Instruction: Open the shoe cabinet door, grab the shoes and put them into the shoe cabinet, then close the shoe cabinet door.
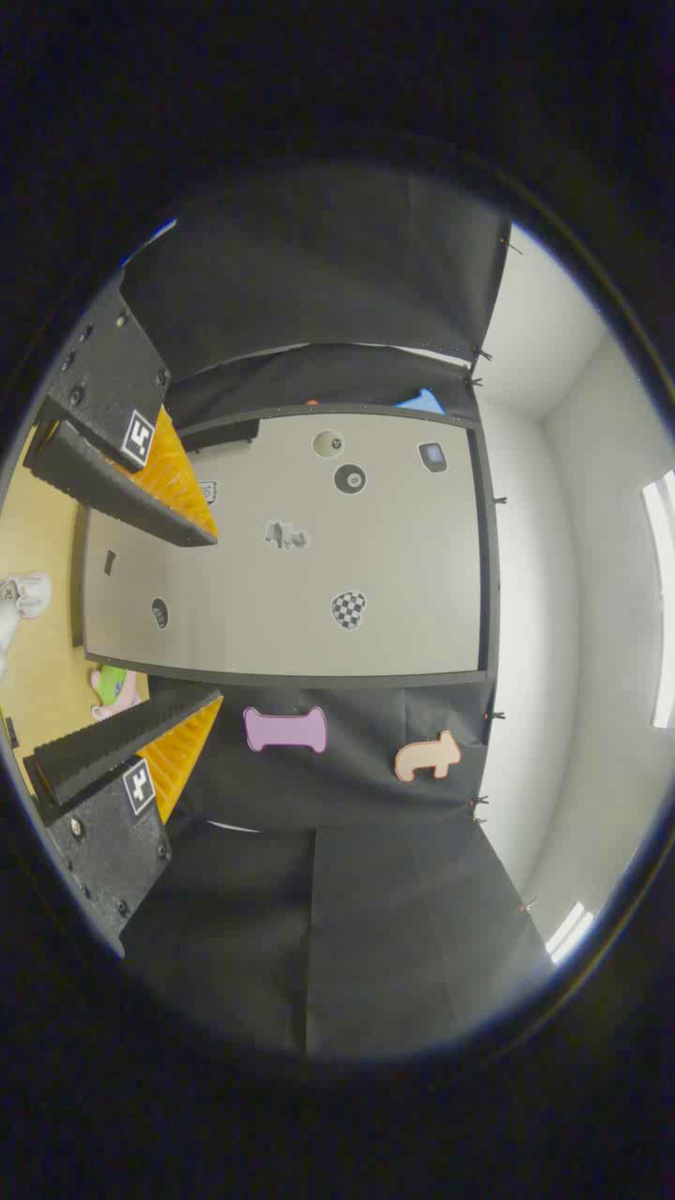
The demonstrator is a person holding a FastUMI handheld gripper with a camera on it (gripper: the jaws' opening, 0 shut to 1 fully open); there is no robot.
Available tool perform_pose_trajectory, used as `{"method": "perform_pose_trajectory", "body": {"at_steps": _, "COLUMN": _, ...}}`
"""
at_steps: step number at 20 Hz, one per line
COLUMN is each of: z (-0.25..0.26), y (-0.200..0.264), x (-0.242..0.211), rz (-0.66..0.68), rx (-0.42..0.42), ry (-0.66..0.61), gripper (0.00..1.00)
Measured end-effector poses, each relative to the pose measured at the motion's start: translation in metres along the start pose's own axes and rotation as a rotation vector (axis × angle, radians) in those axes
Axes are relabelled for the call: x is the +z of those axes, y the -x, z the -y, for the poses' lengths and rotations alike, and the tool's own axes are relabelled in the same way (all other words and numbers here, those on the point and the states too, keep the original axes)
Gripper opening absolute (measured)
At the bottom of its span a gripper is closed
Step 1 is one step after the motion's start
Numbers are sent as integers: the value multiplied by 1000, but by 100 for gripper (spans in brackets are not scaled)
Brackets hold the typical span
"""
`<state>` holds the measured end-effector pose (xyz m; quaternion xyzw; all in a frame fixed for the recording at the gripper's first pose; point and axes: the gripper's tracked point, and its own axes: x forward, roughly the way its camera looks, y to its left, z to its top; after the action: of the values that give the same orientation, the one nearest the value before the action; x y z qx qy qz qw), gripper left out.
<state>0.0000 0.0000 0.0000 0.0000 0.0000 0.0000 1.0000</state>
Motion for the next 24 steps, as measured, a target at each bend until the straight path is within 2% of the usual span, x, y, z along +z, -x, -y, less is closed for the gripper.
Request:
{"method": "perform_pose_trajectory", "body": {"at_steps": 17, "z": -9, "y": -23, "x": -11, "rz": -26, "rx": -55, "ry": -4, "gripper": 98}}
{"method": "perform_pose_trajectory", "body": {"at_steps": 24, "z": -70, "y": -56, "x": -37, "rz": -50, "rx": 20, "ry": -20, "gripper": 98}}
